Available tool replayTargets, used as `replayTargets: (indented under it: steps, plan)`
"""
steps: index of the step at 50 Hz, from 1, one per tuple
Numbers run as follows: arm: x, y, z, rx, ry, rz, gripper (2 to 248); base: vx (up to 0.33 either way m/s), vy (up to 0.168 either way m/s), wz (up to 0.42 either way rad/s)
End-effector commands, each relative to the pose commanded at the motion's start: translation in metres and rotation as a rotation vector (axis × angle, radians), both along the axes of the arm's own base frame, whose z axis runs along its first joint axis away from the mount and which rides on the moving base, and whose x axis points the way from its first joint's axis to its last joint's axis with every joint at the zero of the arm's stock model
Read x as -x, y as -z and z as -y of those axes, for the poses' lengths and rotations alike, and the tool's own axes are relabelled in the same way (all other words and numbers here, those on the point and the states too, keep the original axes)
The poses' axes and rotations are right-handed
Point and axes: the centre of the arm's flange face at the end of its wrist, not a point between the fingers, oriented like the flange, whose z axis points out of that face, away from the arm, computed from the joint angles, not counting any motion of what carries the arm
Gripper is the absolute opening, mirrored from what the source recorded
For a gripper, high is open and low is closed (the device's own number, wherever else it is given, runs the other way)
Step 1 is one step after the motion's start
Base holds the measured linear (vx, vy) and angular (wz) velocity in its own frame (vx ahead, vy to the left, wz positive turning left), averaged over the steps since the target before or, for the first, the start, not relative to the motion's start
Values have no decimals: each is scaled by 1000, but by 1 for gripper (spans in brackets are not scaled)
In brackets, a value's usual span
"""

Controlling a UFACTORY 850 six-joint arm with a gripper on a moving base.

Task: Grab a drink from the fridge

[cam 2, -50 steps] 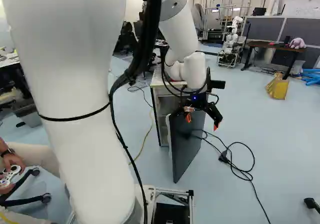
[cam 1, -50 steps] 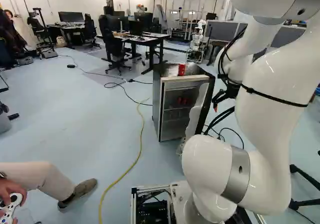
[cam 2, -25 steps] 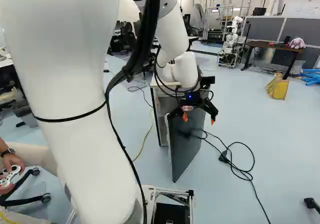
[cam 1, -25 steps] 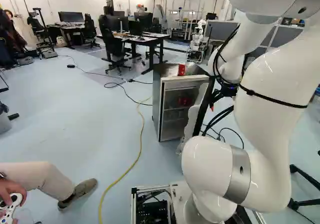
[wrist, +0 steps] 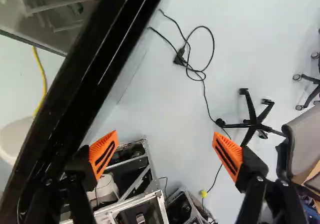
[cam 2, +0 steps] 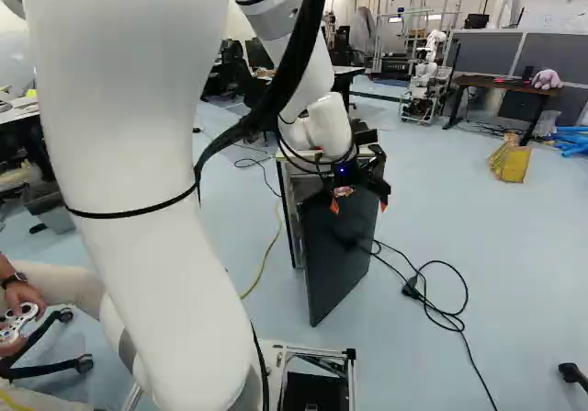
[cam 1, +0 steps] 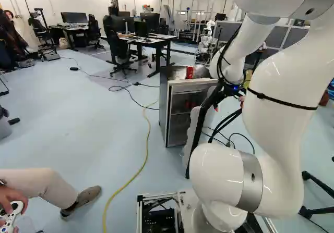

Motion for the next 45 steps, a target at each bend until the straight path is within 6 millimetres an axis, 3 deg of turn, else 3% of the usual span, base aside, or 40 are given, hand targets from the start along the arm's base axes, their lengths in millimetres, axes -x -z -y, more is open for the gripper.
replayTargets:
  steps: [45]
  plan:
    - [-44,0,-46,6,-124,12,247,0,0,0]
